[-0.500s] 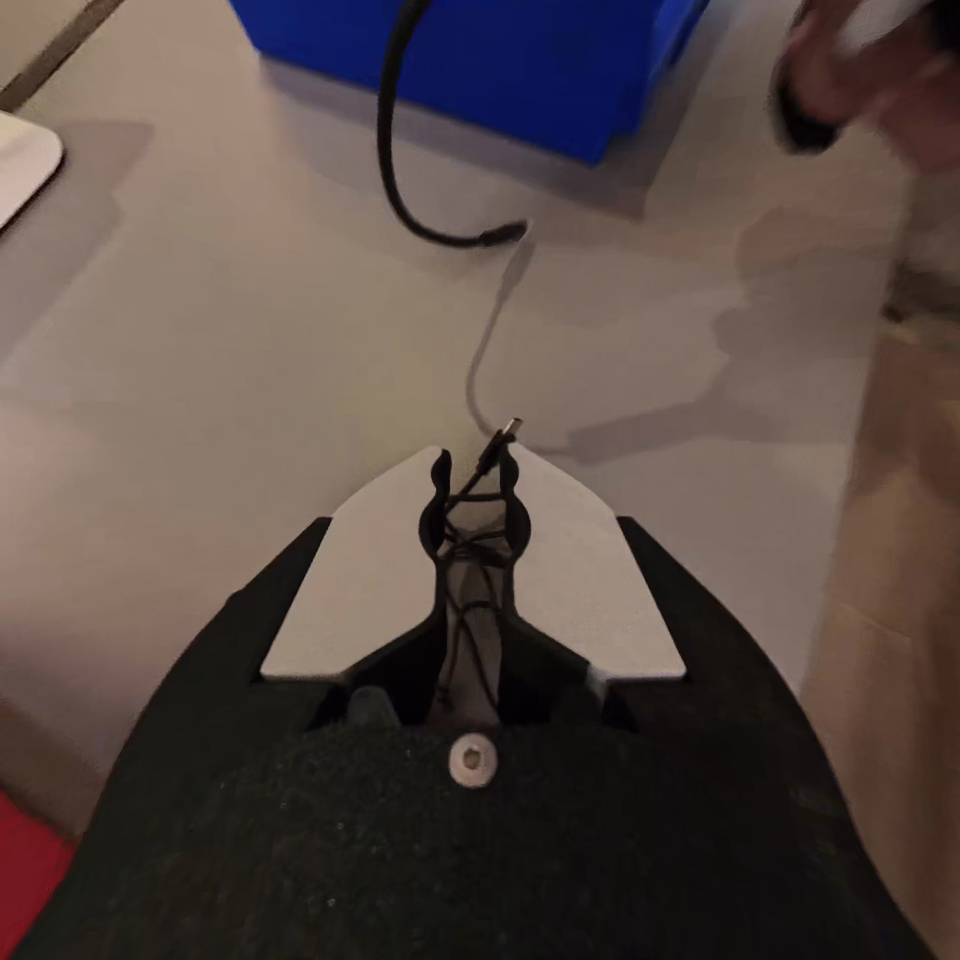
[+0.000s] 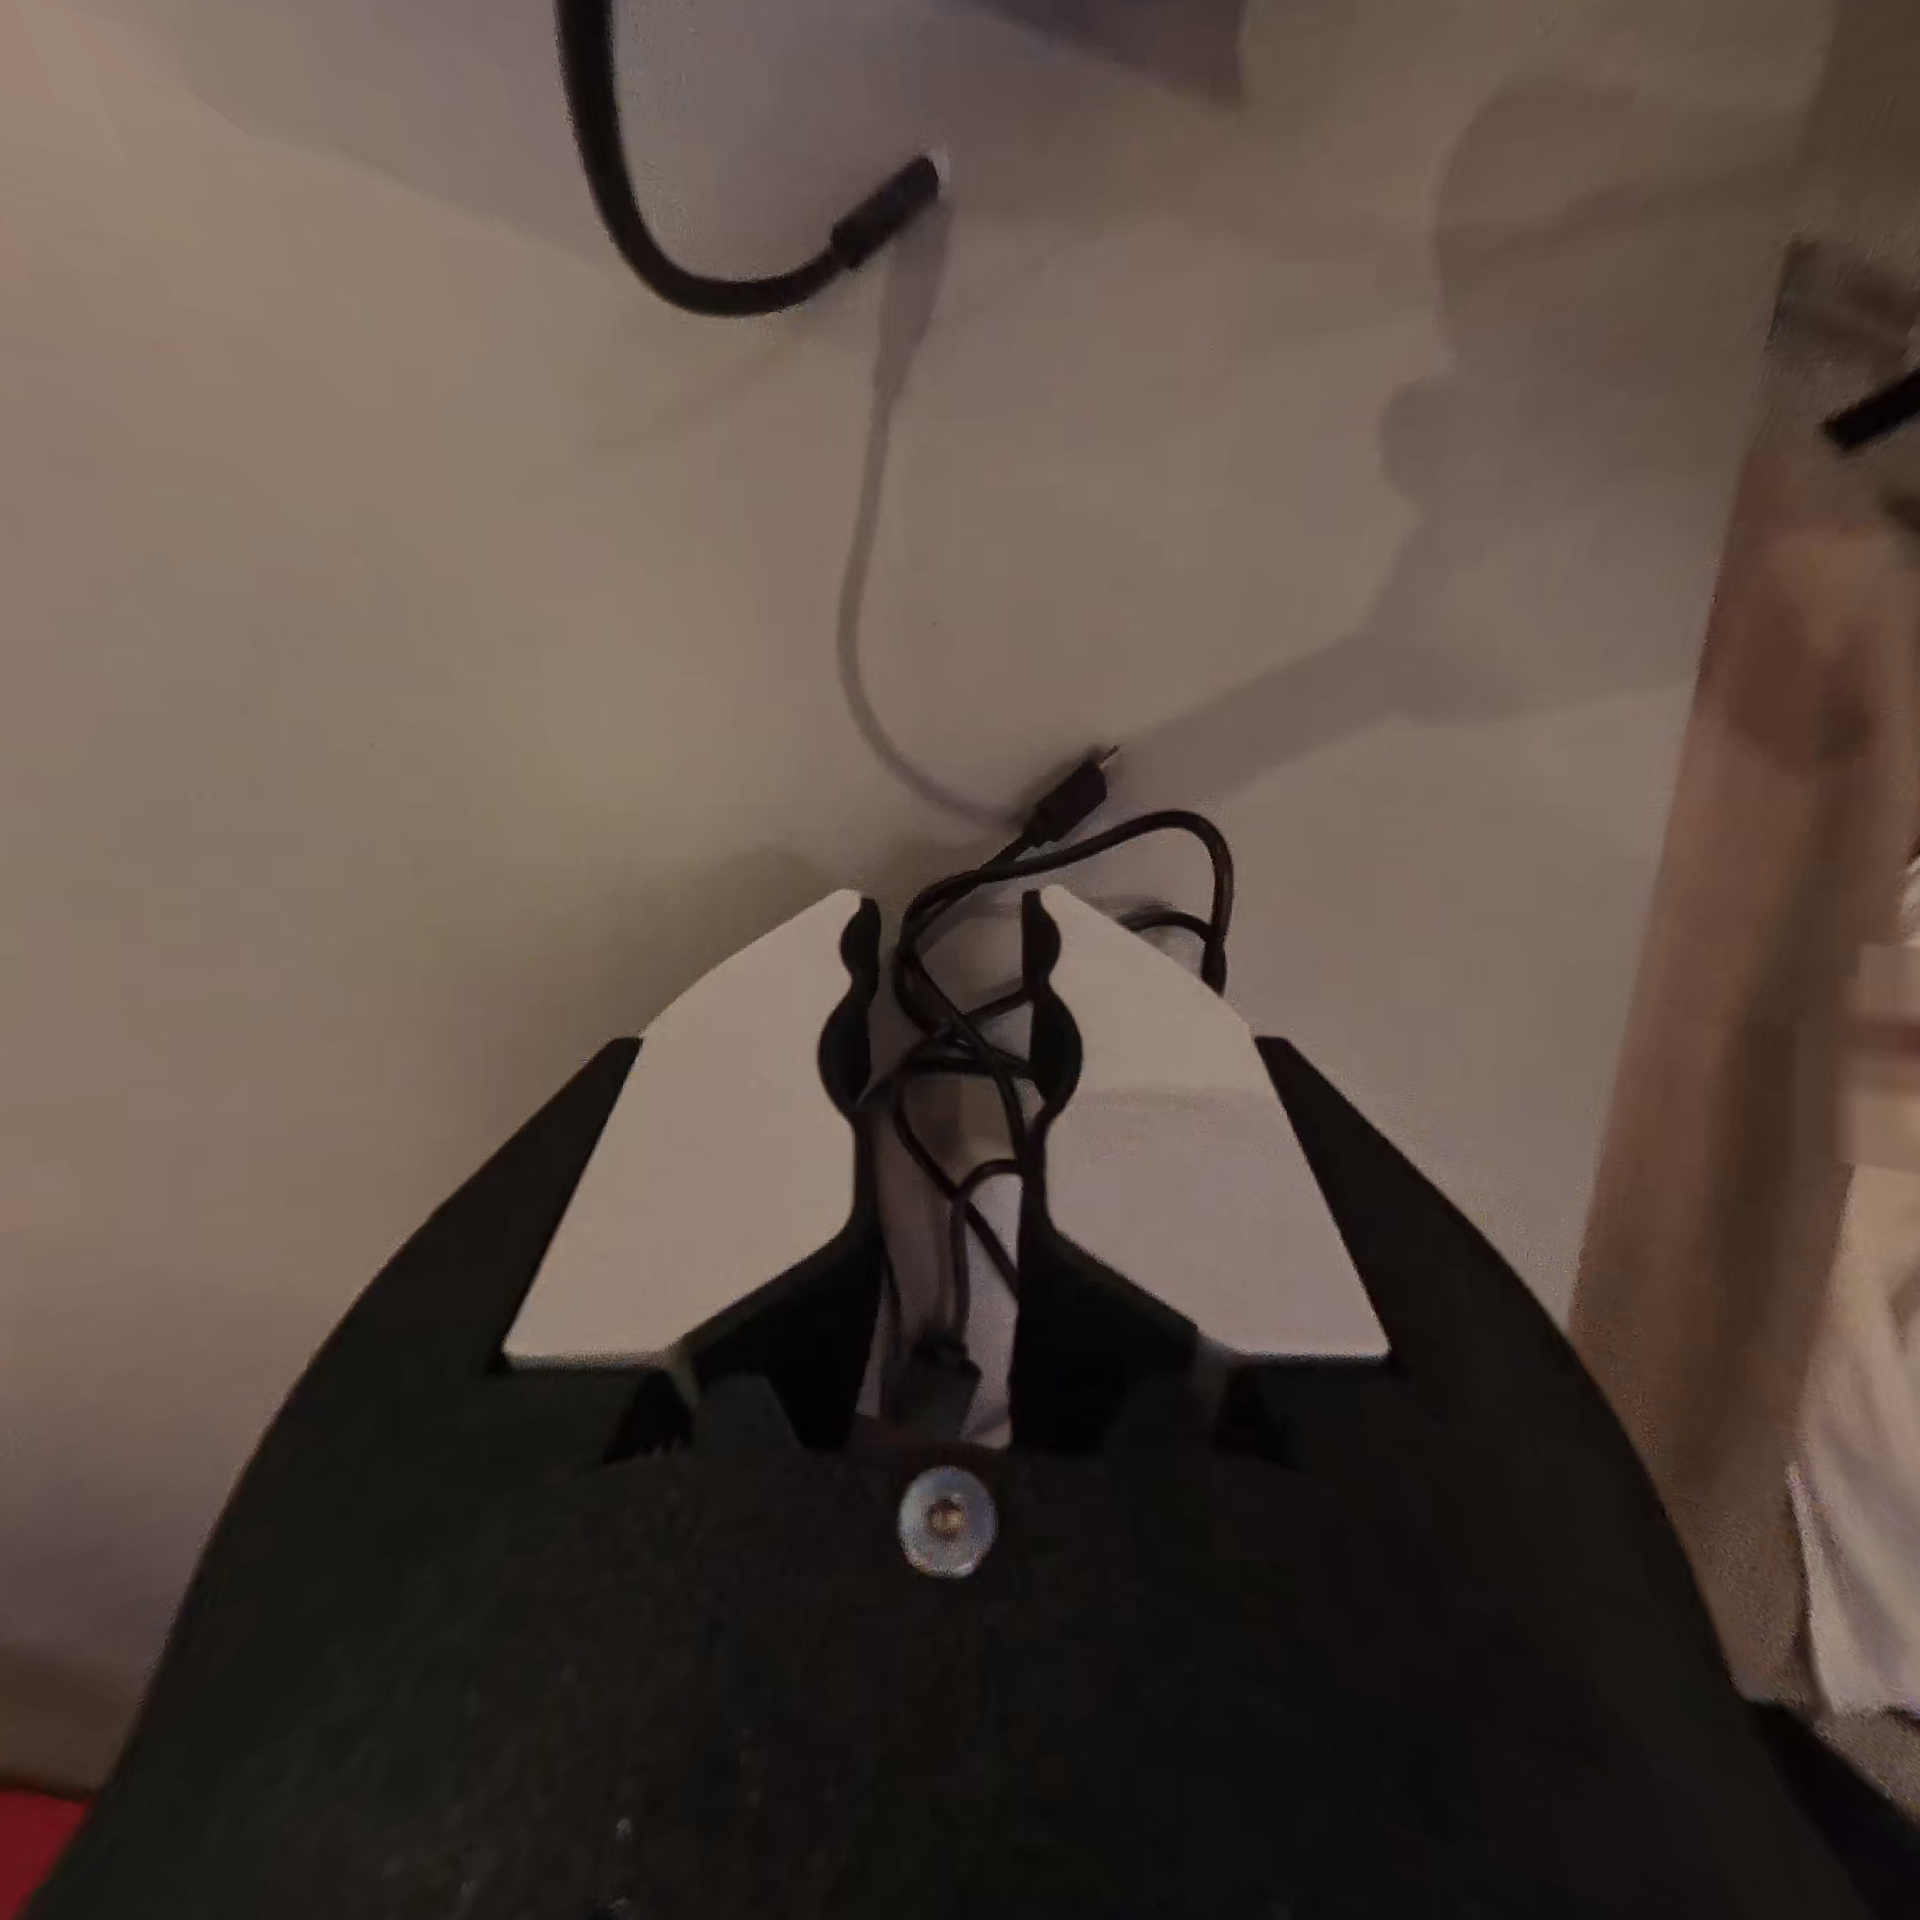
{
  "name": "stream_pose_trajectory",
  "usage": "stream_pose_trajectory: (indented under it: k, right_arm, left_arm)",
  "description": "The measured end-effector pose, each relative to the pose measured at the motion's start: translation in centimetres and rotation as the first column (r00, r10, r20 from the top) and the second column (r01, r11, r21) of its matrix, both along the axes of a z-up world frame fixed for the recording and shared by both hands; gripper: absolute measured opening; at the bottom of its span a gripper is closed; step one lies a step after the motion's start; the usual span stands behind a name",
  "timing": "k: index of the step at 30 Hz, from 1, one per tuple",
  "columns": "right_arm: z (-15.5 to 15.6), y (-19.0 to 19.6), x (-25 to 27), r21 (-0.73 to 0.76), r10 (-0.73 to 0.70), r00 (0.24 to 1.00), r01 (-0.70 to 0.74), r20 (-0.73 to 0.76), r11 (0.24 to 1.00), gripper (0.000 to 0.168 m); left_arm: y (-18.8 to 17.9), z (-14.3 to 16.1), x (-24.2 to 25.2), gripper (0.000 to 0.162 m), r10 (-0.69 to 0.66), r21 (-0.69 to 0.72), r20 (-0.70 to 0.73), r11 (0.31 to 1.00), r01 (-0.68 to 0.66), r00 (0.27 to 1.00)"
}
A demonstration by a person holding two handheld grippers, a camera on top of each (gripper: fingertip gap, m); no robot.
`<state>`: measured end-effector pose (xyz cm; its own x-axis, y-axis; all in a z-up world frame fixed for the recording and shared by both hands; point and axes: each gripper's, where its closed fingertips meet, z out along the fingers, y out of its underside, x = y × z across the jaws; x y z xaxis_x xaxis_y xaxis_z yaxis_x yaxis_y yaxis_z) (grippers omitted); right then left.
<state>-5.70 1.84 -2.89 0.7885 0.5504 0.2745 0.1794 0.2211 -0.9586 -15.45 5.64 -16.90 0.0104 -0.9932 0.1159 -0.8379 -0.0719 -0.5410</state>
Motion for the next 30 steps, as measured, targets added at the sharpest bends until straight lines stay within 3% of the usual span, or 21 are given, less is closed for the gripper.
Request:
stream_pose_trajectory:
  k: [5,8,13,15,16,18,19,22,23,28,30]
  right_arm:
    - [0.1,0.0,0.5,-0.005,-0.004,1.0,0.004,-0.012,1.0,0.01]
    - [0.0,-0.1,0.7,-0.007,-0.006,1.0,0.006,-0.011,1.0,0.01]
    - [-0.8,0.2,0.3,-0.036,0.001,1.0,-0.001,0.005,0.999,0.01]
    - [-1.5,0.5,0.0,-0.066,-0.004,1.0,0.006,0.029,0.998,0.01]
    - [-1.8,0.7,-0.1,-0.073,-0.011,0.999,0.014,0.043,0.997,0.009]
    - [-2.5,0.9,-0.7,-0.082,-0.021,0.996,0.028,0.09,0.996,0.01]
    - [-2.9,1.0,-1.0,-0.078,-0.03,0.991,0.041,0.131,0.996,0.01]
    - [-4.1,0.8,-2.7,-0.051,-0.027,0.961,0.043,0.275,0.998,0.01]
    - [-4.5,0.7,-3.3,-0.04,-0.022,0.946,0.037,0.324,0.998,0.01]
    - [-5.8,-0.1,-5.8,-0.006,0.004,0.865,-0.002,0.501,1.0,0.01]
    - [-6.1,-0.3,-6.2,0.002,0.008,0.846,-0.01,0.534,1.0,0.01]
  left_arm:
    - [-0.6,-2.1,0.4,0.026,-0.14,0.033,-0.124,0.989,0.145,0.982]
    - [-0.2,-2.6,0.2,0.008,-0.148,0.129,-0.133,0.978,0.165,0.98]
    - [1.3,-0.2,-0.6,0.005,-0.092,0.424,-0.021,0.901,0.092,0.996]
    - [1.8,2.8,-0.7,0.005,-0.075,0.61,0.072,0.792,0.016,0.995]
    - [2.0,4.5,-0.9,0.005,-0.074,0.717,0.088,0.697,-0.012,0.993]
    - [1.6,7.6,-1.4,0.005,-0.086,0.901,0.047,0.434,-0.005,0.995]
    - [1.0,8.8,-1.4,0.005,-0.092,0.953,0.01,0.302,0.018,0.996]
    - [-1.4,9.6,-0.9,0.005,-0.114,0.986,-0.142,0.073,0.151,0.983]
    - [-1.8,9.8,-0.8,0.005,-0.106,0.984,-0.175,0.015,0.178,0.979]
    - [-3.5,9.7,0.0,0.005,-0.095,0.959,-0.265,-0.13,0.251,0.96]
    - [-3.6,9.7,-0.1,0.005,-0.081,0.952,-0.281,-0.152,0.267,0.956]
